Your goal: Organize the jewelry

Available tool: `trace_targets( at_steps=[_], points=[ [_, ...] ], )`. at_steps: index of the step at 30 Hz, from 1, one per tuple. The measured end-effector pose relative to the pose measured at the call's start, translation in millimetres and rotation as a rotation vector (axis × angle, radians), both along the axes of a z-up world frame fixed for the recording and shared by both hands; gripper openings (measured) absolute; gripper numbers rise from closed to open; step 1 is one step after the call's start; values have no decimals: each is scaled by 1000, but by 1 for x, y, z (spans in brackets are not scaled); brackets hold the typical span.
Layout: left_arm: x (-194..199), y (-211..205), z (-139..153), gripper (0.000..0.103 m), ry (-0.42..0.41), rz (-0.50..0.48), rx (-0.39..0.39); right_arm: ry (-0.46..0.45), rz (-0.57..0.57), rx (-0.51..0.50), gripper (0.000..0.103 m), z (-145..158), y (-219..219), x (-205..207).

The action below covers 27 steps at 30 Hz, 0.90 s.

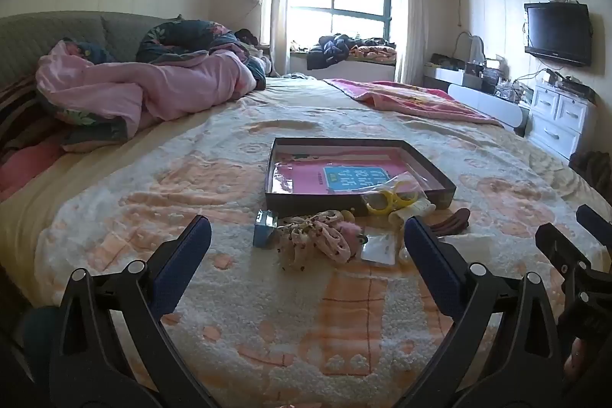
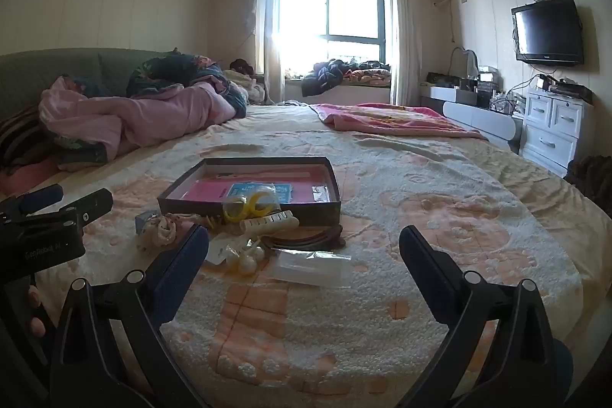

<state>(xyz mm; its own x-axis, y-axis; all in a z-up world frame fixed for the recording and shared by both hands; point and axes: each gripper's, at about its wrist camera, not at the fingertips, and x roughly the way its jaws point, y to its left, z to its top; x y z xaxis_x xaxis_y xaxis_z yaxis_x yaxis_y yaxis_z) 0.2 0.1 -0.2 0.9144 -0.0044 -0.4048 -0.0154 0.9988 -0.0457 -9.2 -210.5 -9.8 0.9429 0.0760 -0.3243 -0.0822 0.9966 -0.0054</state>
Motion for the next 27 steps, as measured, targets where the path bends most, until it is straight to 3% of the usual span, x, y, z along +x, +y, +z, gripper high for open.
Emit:
trace_targets(
  at_steps=[27],
  points=[
    [0, 4, 5, 93, -11, 3, 0, -6, 3, -8, 97, 5, 6, 3]
  ],
)
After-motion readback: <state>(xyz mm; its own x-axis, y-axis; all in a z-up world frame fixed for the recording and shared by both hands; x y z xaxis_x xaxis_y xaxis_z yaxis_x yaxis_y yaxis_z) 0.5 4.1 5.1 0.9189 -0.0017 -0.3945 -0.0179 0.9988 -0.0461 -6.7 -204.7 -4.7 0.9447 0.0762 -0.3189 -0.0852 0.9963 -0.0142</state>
